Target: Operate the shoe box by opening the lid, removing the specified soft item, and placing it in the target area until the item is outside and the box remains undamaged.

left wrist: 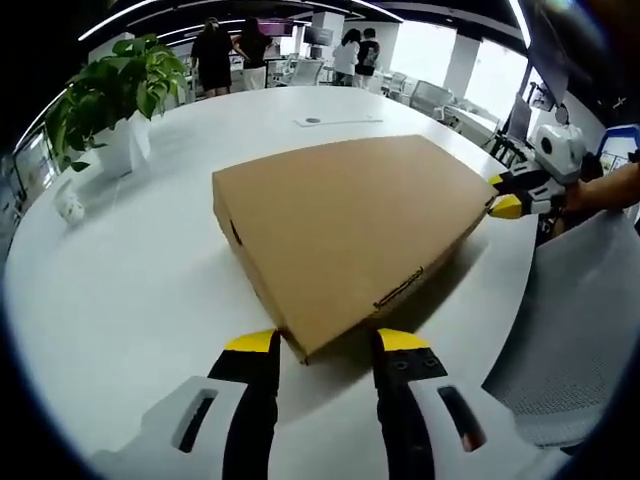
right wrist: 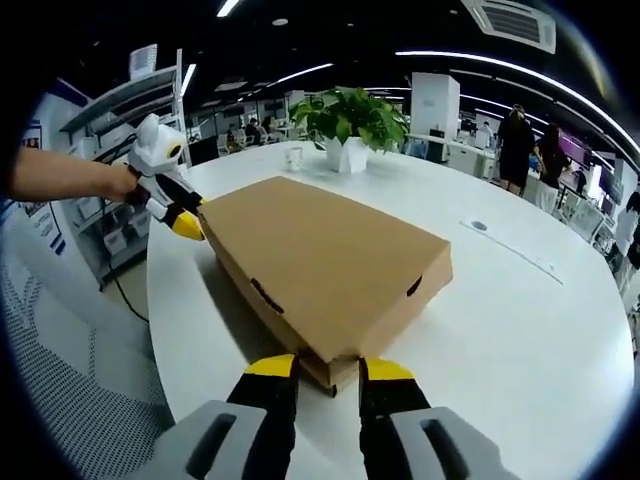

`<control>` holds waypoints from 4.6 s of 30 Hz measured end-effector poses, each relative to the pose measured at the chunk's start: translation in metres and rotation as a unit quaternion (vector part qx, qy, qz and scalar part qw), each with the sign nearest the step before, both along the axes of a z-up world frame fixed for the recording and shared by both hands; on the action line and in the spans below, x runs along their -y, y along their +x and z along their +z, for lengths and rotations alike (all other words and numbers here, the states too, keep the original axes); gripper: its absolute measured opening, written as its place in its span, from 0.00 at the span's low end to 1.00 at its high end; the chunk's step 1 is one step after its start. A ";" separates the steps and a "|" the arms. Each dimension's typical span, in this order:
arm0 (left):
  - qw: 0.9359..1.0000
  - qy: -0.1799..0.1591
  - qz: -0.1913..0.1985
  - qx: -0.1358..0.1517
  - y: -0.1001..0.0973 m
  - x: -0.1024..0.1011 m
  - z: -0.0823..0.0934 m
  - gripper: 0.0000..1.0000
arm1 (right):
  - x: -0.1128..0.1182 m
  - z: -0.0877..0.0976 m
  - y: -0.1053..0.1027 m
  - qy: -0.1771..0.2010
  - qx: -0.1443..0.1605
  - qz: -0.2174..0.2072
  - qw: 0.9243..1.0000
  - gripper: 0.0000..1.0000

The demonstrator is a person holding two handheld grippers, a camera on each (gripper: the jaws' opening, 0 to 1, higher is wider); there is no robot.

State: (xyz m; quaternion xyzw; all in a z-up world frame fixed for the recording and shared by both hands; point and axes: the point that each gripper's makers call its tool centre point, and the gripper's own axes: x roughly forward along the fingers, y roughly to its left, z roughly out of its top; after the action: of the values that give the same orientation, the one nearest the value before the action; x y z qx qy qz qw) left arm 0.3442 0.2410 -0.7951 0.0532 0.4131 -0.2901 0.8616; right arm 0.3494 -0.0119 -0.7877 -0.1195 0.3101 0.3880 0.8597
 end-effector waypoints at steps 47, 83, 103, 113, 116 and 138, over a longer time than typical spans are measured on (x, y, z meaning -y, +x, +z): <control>1.000 -0.006 0.014 0.015 -0.003 0.000 0.044 0.35 | -0.001 0.049 -0.003 0.041 0.010 -0.018 0.999 0.21; 0.998 -0.002 0.021 0.059 0.010 -0.001 0.082 0.35 | -0.002 0.089 0.010 0.064 0.047 -0.028 0.996 0.19; 0.995 -0.003 0.035 0.091 0.027 -0.003 0.106 0.33 | -0.001 0.111 0.025 0.081 0.069 -0.038 0.994 0.18; 0.994 -0.002 0.044 0.102 0.035 -0.006 0.114 0.30 | -0.001 0.118 0.031 0.081 0.076 -0.038 0.993 0.18; 0.993 0.000 0.046 0.105 0.038 -0.007 0.116 0.29 | -0.001 0.120 0.033 0.081 0.079 -0.038 0.993 0.17; 0.990 0.003 0.065 0.129 0.058 -0.012 0.130 0.22 | 0.005 0.133 0.054 0.074 0.105 -0.054 0.990 0.05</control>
State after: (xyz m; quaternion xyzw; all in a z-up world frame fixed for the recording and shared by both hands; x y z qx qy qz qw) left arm 0.4020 0.2529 -0.6652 0.0659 0.3021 -0.2230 0.9245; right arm 0.4032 -0.0174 -0.6551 -0.0792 0.1948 0.3483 0.9135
